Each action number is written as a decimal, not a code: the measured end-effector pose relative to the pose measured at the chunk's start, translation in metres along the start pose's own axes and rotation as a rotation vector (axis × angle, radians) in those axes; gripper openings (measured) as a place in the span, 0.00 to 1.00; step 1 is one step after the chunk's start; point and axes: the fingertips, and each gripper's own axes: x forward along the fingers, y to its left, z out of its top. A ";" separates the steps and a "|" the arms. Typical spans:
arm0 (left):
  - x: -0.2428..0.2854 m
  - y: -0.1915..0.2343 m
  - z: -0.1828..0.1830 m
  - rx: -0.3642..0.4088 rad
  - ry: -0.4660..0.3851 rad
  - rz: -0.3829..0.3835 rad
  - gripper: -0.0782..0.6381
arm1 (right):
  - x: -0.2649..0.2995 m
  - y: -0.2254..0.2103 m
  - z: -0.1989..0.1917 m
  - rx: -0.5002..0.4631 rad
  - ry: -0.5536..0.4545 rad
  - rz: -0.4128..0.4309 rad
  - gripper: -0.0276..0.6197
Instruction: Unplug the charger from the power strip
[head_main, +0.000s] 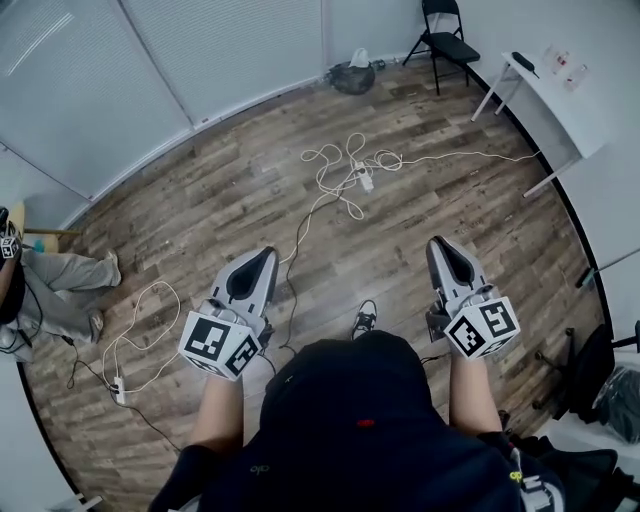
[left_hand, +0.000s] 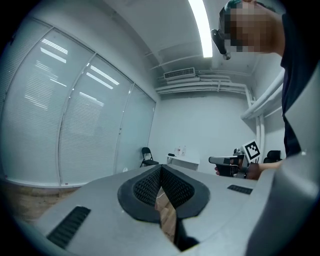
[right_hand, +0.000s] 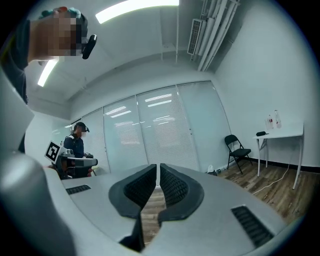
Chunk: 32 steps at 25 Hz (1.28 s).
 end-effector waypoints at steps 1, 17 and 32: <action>0.014 0.001 0.007 0.006 -0.002 0.004 0.13 | 0.010 -0.012 0.006 -0.001 -0.004 0.008 0.10; 0.224 -0.024 0.012 0.038 0.091 0.003 0.14 | 0.080 -0.201 0.021 -0.019 0.038 0.026 0.10; 0.380 0.030 0.021 0.021 0.102 -0.143 0.13 | 0.158 -0.294 0.023 0.024 0.080 -0.084 0.10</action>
